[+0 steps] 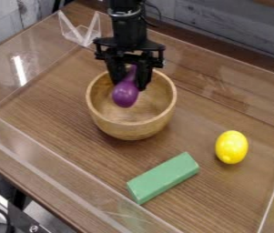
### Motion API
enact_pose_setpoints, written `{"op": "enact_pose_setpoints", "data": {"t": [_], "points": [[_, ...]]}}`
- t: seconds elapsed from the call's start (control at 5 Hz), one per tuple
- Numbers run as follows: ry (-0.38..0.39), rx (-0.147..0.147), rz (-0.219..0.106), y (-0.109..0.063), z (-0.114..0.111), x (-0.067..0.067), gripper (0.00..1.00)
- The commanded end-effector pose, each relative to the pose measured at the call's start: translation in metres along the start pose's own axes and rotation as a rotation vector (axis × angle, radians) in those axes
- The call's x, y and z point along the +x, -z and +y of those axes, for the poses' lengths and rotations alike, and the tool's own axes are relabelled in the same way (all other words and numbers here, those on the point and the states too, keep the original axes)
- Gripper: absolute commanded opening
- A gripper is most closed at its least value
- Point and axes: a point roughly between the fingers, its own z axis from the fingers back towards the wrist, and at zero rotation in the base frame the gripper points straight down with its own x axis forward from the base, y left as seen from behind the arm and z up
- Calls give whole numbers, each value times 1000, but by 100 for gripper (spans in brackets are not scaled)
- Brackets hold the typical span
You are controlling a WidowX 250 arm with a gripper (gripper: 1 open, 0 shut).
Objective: Remove the purple eggplant from inside the brown bowl and put it on the table
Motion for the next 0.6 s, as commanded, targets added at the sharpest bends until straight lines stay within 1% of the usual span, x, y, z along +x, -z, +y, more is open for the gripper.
{"op": "enact_pose_setpoints", "data": {"t": [0.0,0.4], "points": [[-1,-5,-63,-18,-1,9,0],[-9,-11,-65,-19,-1,11,0]]}}
